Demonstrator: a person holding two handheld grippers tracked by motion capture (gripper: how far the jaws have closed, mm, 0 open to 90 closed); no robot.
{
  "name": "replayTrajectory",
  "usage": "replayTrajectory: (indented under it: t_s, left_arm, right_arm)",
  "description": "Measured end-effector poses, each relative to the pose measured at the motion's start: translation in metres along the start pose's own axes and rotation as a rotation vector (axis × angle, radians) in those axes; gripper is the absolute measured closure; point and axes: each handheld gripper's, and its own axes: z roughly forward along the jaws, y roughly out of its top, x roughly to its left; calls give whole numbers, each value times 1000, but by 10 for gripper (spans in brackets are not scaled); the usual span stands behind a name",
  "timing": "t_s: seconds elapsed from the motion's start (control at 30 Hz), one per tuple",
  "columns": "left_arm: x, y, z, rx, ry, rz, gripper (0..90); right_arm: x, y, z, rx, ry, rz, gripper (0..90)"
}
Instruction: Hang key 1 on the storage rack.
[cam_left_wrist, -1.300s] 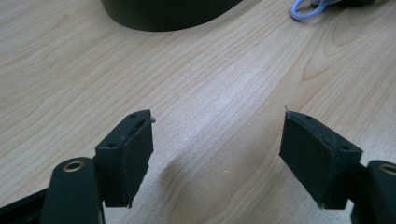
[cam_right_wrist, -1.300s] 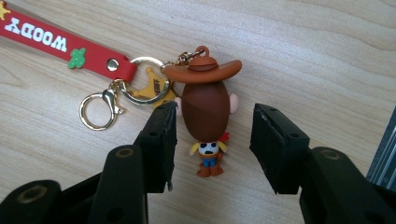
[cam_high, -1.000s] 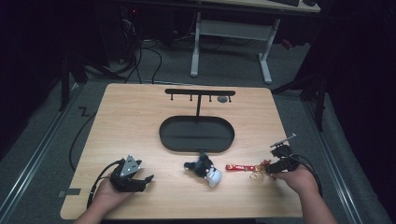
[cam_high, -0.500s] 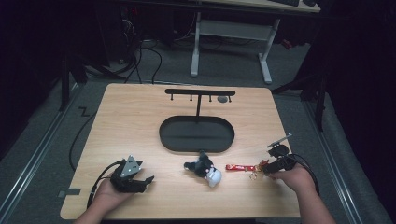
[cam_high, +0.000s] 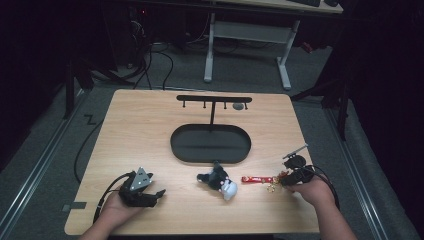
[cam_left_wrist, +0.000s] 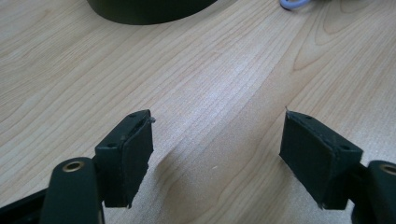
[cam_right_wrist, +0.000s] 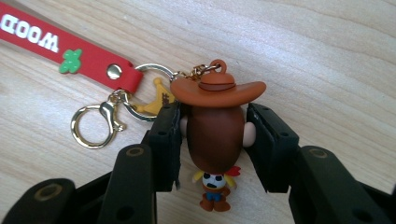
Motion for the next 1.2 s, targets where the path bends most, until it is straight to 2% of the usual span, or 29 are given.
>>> replayTrajectory:
  t_s: [0.2,0.27,0.3,0.53,0.8,1.2]
  left_arm:
    - [0,0,1,5,-2,2,259]
    - [-1,0,1,5,0,4,258]
    - [-1,0,1,3,0,4,258]
    - [-1,0,0,4,0,4,258]
    - [-2,1,0,1,0,5,257]
    - [-2,1,0,1,-1,5,256]
  right_arm:
    - [3,2,-10,-21,-5,-11,576]
    - [3,2,-15,-33,8,-9,577]
    - [3,2,-18,-21,3,-10,578]
    - [6,1,-28,-31,44,-4,579]
    - [11,3,-53,-35,42,-15,585]
    - [15,7,-79,-51,49,-18,586]
